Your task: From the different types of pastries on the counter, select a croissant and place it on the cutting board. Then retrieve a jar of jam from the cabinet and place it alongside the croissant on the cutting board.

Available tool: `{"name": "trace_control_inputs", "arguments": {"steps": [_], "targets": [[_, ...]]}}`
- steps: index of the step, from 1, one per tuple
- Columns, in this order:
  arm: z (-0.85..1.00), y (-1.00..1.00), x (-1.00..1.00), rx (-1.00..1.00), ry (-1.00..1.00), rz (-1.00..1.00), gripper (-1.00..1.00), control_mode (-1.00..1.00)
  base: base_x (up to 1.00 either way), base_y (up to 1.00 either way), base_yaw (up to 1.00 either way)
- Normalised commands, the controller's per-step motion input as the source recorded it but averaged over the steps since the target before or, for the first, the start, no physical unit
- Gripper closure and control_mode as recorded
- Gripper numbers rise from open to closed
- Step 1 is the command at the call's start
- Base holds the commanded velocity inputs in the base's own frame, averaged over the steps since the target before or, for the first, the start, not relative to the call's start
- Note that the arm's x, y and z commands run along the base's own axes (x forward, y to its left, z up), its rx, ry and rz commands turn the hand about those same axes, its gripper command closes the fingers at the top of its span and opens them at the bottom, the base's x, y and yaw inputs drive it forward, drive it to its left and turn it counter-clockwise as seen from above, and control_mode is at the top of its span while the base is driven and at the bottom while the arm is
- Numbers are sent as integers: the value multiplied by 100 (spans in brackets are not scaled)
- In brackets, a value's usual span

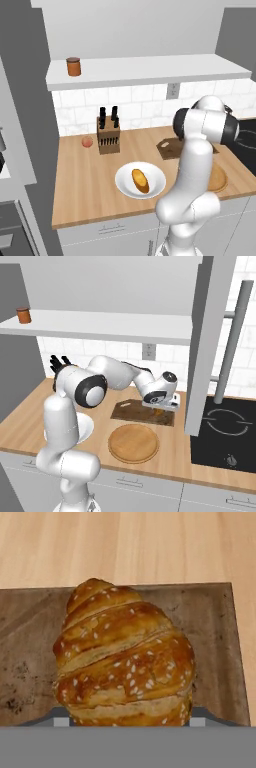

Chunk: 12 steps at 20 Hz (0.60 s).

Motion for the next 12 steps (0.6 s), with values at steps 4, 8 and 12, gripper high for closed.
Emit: {"name": "trace_control_inputs", "arguments": {"steps": [4, 8, 12], "targets": [[-30, -8, 1, 0, 0, 0, -100, -100, 0, 0, 0], [0, 0, 12, 0, 0, 0, -100, -100, 0, 0, 0], [0, 0, 17, 0, 0, 0, -100, -100, 0, 0, 0]]}}
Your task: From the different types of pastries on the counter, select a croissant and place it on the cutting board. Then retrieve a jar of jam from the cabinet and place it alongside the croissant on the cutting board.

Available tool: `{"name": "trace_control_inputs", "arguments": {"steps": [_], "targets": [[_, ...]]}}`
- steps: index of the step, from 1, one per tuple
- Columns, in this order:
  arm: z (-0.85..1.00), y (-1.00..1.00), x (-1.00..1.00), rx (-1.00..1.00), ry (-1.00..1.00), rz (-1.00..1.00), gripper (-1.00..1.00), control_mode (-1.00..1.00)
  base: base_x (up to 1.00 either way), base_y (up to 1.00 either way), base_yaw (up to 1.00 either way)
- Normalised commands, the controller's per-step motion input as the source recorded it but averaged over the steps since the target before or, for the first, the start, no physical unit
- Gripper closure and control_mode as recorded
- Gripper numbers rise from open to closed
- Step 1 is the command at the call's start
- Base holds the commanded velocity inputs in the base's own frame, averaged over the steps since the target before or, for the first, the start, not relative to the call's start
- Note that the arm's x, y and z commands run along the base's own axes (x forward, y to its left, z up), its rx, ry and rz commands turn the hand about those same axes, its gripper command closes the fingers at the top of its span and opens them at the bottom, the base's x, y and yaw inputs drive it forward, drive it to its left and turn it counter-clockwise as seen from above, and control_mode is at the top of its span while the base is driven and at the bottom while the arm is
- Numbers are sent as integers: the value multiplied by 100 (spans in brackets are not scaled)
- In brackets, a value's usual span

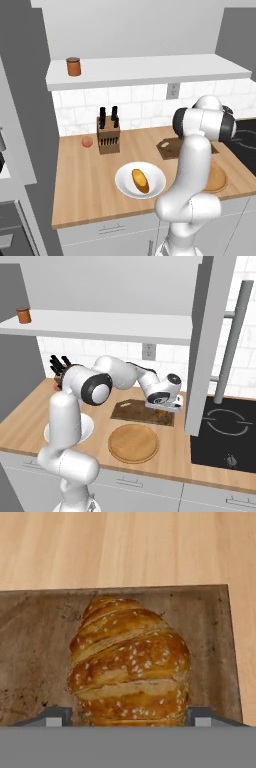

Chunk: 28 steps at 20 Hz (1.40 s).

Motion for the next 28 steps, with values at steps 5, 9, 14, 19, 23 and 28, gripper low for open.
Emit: {"name": "trace_control_inputs", "arguments": {"steps": [5, 9, 14, 19, 23, 28], "targets": [[0, 0, 1, 0, 0, 0, -100, -100, 0, 0, 0], [37, -2, -29, 4, -8, 0, -100, -100, 0, 0, 0], [49, 0, -47, 1, -20, 0, -100, -100, 0, 0, 0], [30, 36, -66, 0, -17, 3, -100, -100, 0, 0, 0], [5, 81, -78, -3, -11, 7, -100, -100, 0, 0, 0], [10, 100, -69, -4, -6, 10, -100, -100, 0, 0, 0]]}}
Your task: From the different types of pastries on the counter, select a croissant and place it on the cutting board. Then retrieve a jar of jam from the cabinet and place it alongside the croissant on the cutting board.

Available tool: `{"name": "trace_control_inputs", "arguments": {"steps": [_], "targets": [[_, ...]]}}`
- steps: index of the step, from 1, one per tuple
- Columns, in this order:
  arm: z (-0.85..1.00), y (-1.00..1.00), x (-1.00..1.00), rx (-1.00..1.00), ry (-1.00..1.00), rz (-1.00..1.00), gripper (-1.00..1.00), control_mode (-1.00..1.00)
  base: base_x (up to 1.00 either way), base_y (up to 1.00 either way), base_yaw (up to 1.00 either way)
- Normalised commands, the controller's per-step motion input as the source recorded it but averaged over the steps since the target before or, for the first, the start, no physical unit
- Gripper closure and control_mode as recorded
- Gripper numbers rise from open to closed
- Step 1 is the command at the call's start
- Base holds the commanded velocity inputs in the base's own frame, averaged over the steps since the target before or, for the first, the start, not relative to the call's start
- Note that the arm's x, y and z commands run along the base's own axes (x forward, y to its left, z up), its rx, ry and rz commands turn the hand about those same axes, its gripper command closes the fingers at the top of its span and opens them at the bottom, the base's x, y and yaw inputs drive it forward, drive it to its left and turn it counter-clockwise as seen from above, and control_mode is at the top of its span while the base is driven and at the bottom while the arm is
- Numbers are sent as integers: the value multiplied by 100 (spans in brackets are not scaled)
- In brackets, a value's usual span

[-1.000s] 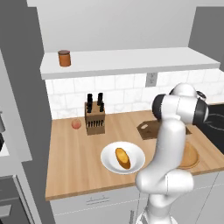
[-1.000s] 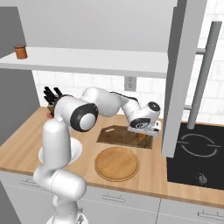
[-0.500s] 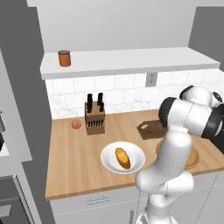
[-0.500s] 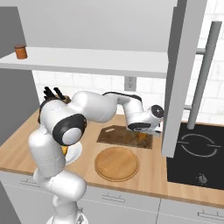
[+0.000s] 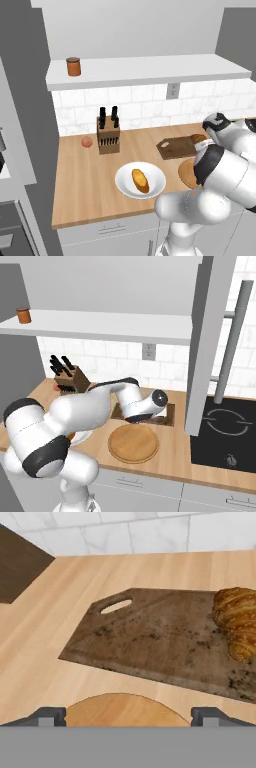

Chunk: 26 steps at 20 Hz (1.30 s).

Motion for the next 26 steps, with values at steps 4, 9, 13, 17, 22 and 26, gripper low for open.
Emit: {"name": "trace_control_inputs", "arguments": {"steps": [4, 9, 13, 17, 22, 26], "targets": [[31, 100, -60, -9, -5, 12, -100, -100, 0, 0, 0], [40, 100, -61, -13, -1, 10, -100, -100, 0, 0, 0], [53, 94, -47, -8, 0, 3, -100, -100, 0, 0, 0], [65, 82, -28, 0, 0, 0, -100, -100, 0, 0, 0], [84, 76, -4, 0, 0, 0, -100, -100, 0, 0, 0], [79, 54, -19, 0, 0, 0, -100, -100, 0, 0, 0]]}}
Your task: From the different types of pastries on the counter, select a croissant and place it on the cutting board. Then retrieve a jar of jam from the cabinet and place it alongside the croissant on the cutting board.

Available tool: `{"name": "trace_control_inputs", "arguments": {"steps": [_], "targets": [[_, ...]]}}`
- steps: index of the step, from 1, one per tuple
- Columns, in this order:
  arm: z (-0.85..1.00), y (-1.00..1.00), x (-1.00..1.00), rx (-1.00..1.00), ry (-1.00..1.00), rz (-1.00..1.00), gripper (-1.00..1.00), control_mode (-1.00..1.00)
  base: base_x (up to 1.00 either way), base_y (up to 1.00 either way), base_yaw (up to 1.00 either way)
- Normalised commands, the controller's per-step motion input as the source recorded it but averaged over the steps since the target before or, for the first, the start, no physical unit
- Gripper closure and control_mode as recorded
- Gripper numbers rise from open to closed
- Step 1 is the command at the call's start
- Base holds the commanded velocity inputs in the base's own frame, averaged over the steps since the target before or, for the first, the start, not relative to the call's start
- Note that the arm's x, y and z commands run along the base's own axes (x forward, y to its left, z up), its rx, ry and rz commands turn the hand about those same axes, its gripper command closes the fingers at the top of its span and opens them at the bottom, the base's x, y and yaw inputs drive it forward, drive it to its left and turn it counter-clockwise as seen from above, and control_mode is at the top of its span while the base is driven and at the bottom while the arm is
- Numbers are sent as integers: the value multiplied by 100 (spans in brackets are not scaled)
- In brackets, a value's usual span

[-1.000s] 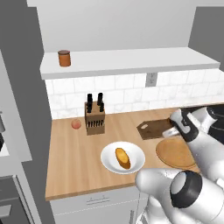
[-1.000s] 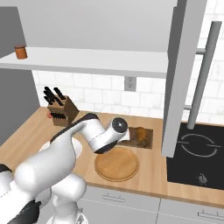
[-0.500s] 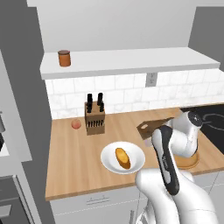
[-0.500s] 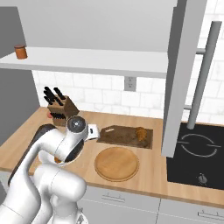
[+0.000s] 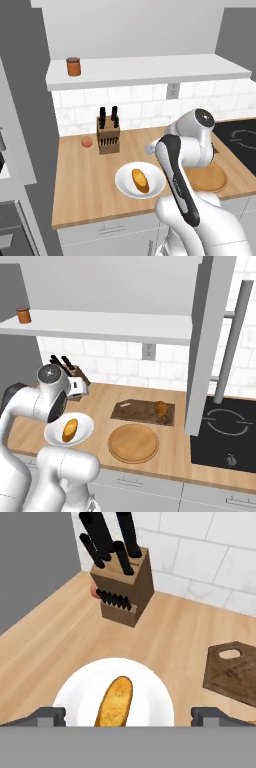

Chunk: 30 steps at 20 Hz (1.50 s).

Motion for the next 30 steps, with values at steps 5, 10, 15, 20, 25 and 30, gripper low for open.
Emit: {"name": "trace_control_inputs", "arguments": {"steps": [5, 10, 15, 20, 25, 30], "targets": [[65, 45, -30, -1, 0, 0, -100, -100, 0, 0, 0], [59, 39, -35, 0, 0, 0, -100, -100, 0, 0, 0], [64, 36, -23, 0, -4, 0, -100, -100, 0, 0, 0], [73, 41, -4, -1, -11, 0, -100, -100, 0, 0, 0], [70, 23, 0, 0, -8, 0, -100, -100, 0, 0, 0], [35, 13, 0, 0, -9, 0, -100, -100, 0, 0, 0]]}}
